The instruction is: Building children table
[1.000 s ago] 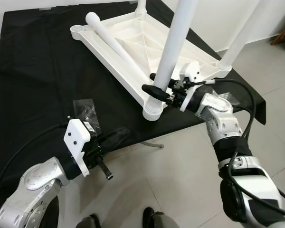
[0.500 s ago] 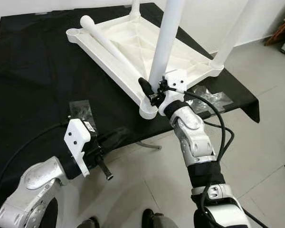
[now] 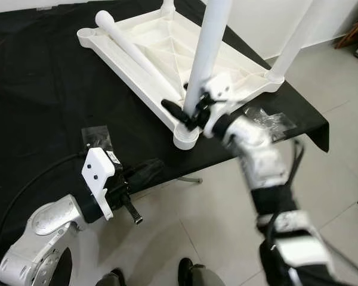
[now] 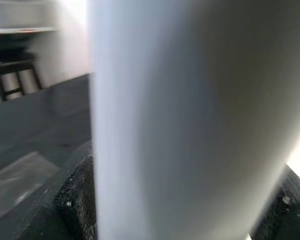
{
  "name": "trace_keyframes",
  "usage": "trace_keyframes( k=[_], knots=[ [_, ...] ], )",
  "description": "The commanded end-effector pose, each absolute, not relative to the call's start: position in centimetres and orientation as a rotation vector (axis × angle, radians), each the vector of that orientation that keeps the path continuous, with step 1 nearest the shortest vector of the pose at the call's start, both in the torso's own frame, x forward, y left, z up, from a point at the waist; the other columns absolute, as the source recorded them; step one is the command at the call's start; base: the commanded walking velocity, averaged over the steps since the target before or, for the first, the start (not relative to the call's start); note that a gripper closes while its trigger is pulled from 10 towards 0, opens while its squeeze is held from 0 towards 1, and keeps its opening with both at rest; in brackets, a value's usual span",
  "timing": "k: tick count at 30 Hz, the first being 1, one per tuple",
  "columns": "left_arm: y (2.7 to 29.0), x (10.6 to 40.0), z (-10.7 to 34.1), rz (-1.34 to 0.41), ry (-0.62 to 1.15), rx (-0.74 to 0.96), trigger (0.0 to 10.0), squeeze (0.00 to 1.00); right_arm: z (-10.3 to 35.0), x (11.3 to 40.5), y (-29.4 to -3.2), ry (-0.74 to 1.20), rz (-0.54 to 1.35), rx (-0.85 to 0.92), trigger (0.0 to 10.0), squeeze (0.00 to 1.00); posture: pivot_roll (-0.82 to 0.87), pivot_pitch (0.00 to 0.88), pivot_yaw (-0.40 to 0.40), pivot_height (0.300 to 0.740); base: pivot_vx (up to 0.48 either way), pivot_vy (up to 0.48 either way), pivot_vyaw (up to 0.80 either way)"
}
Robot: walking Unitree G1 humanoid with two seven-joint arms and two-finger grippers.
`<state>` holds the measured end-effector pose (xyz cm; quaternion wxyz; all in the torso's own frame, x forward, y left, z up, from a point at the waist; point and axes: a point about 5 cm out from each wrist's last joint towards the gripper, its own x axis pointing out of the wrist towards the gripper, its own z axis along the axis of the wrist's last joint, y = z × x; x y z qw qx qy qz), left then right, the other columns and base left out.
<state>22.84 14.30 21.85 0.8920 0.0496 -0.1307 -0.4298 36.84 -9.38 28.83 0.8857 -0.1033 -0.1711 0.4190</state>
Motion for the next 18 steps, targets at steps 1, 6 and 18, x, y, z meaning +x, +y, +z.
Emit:
trace_keyframes(
  k=[1, 6, 18],
  knots=[
    [14.0, 22.7, 21.6, -0.904, -0.272, 0.097, 10.0, 0.0, 28.0, 36.8, -9.2, -0.324, 0.974, -0.235, 10.0, 0.0, 0.06, 0.266, -0.115, 0.74, 0.0, 0.0, 0.0],
    [14.1, 22.7, 21.7, -0.903, -0.274, 0.099, 10.0, 0.0, 28.2, 36.5, -9.4, -0.286, 1.196, -0.332, 10.0, 0.0, 0.06, 0.266, -0.116, 0.74, 0.0, 0.0, 0.0],
    [14.2, 22.6, 21.9, -0.895, -0.277, 0.106, 10.0, 0.0, 29.3, 37.0, -9.4, -0.244, 1.386, -0.296, 0.0, 0.0, 0.07, 0.27, -0.119, 0.74, 0.0, 0.0, 0.0]
  ],
)
